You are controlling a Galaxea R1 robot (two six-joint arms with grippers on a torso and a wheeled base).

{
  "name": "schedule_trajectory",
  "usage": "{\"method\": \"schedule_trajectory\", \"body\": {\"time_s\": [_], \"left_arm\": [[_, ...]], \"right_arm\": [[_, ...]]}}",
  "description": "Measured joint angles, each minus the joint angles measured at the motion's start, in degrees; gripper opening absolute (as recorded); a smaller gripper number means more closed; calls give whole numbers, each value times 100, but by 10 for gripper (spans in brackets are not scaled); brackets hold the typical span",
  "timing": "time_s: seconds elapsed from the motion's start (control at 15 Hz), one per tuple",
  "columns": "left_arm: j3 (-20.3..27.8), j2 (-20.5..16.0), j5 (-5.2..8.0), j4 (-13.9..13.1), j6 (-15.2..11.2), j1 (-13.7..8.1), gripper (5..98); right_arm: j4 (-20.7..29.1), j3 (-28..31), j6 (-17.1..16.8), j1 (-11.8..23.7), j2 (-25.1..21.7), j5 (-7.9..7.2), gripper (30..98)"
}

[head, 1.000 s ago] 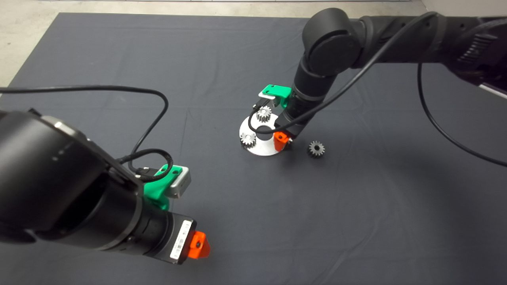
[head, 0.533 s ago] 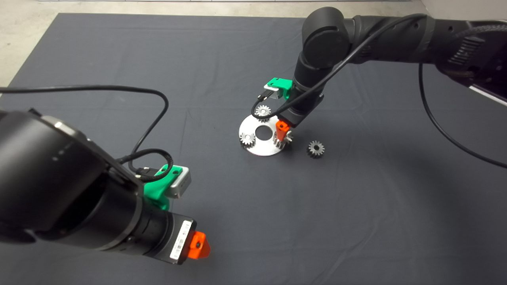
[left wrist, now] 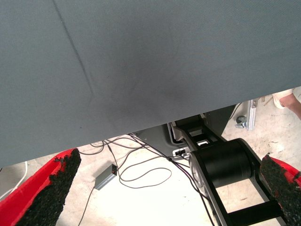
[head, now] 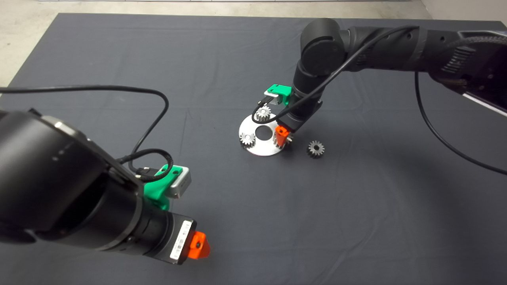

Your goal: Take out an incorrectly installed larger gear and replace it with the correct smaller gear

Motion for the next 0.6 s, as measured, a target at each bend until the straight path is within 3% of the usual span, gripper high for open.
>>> {"method": "schedule_trajectory", "body": {"time_s": [0.6], "left_arm": [[0, 0, -2, -15, -1, 0, 982]], "right_arm": [[-3, -37, -2, -196, 0, -1, 968]]}}
